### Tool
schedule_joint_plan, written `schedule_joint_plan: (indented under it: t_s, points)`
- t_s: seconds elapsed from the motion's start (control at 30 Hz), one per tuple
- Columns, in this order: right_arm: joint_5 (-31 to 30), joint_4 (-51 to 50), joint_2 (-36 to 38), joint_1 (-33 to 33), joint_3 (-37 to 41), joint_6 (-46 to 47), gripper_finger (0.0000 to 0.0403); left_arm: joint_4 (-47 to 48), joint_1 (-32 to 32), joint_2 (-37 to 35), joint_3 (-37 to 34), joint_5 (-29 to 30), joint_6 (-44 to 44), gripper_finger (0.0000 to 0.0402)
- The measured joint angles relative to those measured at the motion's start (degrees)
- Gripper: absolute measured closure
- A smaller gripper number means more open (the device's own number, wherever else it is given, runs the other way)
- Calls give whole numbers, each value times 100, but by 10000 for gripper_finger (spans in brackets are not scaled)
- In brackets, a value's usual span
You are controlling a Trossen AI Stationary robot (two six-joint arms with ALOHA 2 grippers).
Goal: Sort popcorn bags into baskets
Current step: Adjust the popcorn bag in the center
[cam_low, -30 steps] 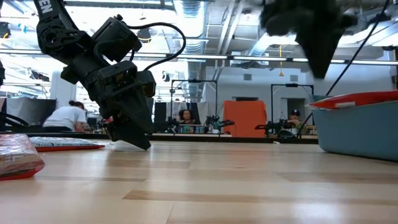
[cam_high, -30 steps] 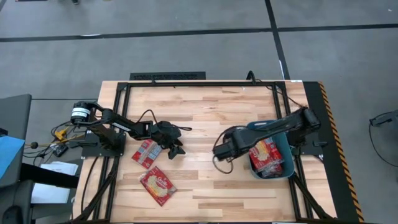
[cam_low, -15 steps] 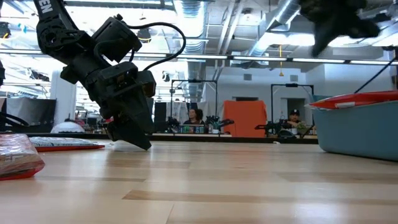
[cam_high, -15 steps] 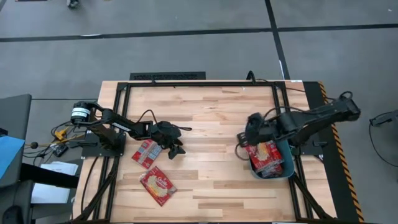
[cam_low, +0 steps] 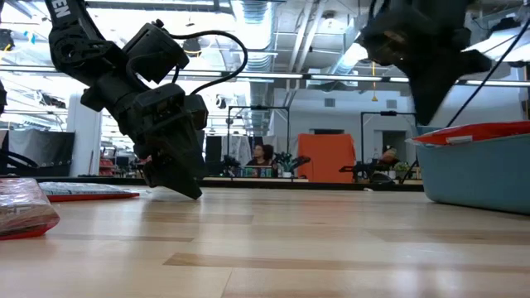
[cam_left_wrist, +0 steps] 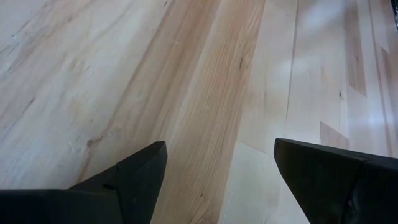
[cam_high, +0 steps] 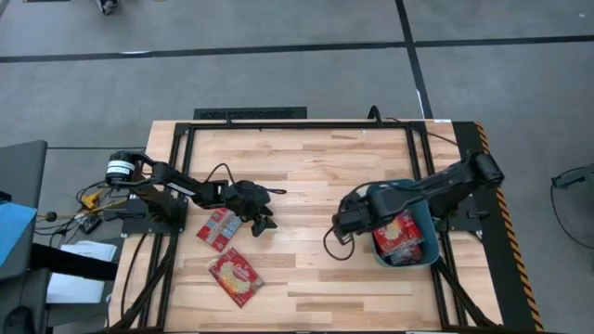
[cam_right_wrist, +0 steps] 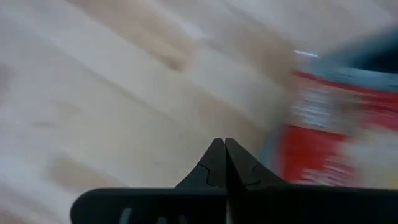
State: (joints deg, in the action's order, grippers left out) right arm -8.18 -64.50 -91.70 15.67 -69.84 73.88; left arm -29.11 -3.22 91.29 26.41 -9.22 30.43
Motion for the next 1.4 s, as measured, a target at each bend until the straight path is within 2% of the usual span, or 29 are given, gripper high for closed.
schedule_joint_plan:
  t_s: [0.13, 0.37, 0.57, 0.67, 1.03, 1.4]
  points:
    - [89, -869, -51, -25, -59, 237, 398, 5, 0, 0, 0, 22, 0, 111]
    - [120, -1147, -7, -44, 21, 400, 398, 8, 2, 0, 0, 84, -37, 111]
    - [-65, -159, 139, -26, 17, 84, 399, 15, 2, 0, 0, 92, -67, 111]
    - [-69, 23, 133, -35, 13, -5, 398, 1, 0, 0, 0, 117, -67, 111]
    - [210, -506, -515, -95, 20, -206, 398, 10, -4, 0, 0, 143, -87, 111]
    - [161, -1425, -368, -315, 16, 66, 399, 8, -4, 0, 0, 158, -83, 111]
